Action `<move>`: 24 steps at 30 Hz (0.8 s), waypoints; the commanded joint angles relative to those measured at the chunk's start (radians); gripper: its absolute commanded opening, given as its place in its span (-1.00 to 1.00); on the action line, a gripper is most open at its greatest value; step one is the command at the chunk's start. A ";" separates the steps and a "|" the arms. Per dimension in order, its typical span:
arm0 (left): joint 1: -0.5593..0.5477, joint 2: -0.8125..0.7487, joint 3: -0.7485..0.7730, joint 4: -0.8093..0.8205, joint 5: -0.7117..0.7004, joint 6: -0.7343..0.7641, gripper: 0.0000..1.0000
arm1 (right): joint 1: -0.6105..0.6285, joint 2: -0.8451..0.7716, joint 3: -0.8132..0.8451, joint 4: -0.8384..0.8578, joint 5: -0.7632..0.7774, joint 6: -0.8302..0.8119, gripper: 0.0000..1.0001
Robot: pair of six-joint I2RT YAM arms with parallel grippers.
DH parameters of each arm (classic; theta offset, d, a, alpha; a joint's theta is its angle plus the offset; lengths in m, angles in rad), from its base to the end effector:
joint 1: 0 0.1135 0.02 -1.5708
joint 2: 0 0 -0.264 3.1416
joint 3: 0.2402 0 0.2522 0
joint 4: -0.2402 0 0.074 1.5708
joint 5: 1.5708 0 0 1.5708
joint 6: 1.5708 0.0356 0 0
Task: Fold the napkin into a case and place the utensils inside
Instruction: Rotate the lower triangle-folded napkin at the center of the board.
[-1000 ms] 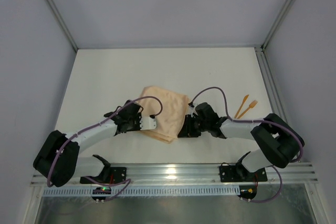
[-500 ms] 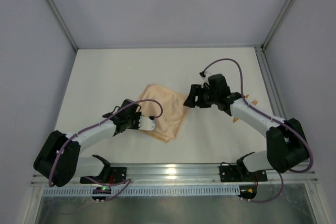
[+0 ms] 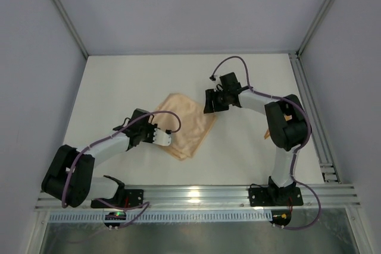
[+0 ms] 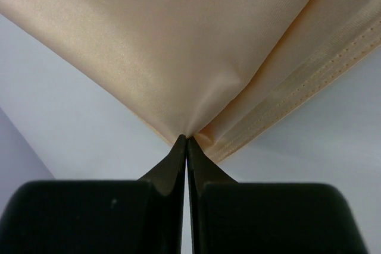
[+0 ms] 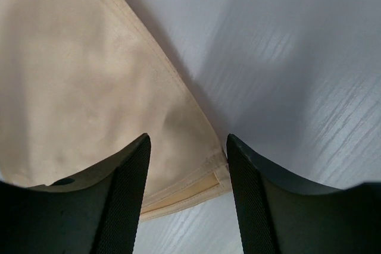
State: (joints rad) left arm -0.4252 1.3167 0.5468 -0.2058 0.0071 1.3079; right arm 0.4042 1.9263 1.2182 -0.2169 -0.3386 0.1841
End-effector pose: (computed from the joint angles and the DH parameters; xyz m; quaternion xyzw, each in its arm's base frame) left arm 0.2119 -0.0962 0.1508 0.7293 0.6182 0.1222 0.2665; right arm 0.3647 0.1689 0.1613 -0.1558 0.9232 0.2436 0.2530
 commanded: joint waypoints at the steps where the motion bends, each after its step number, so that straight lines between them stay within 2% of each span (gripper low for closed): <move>1: 0.028 0.038 0.030 0.065 0.054 0.051 -1.00 | 0.008 0.010 -0.034 0.019 -0.020 -0.005 0.03; 3: 0.046 0.055 0.053 0.059 0.062 0.033 -1.00 | 0.007 -0.010 -0.072 0.039 -0.030 0.015 -0.22; 6: 0.065 0.087 0.100 0.042 0.065 0.008 -0.99 | 0.013 -0.058 -0.164 0.091 -0.059 0.049 -0.45; 8: 0.074 0.102 0.133 0.020 0.064 0.004 -0.94 | 0.021 -0.095 -0.238 0.143 -0.066 0.095 -0.52; 11: 0.083 0.131 0.171 -0.020 0.056 0.004 -0.43 | 0.050 -0.142 -0.321 0.204 -0.073 0.167 -0.60; 12: 0.083 0.142 0.182 -0.036 0.053 -0.001 -0.05 | 0.061 -0.153 -0.338 0.209 -0.073 0.182 -0.60; 14: 0.089 0.142 0.218 -0.104 0.050 -0.007 0.23 | 0.088 -0.188 -0.384 0.257 -0.063 0.245 -0.61; 19: 0.144 0.072 0.298 -0.263 0.059 -0.039 0.36 | 0.171 -0.240 -0.491 0.368 -0.043 0.392 -0.62; 24: 0.174 0.007 0.448 -0.617 0.082 -0.156 0.39 | 0.269 -0.276 -0.572 0.474 -0.022 0.537 -0.56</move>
State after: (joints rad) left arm -0.2619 1.3861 0.8963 -0.5667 0.0551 1.2423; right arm 0.6353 1.6791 0.6956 0.1825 -0.3992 0.5995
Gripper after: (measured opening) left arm 0.692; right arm 0.209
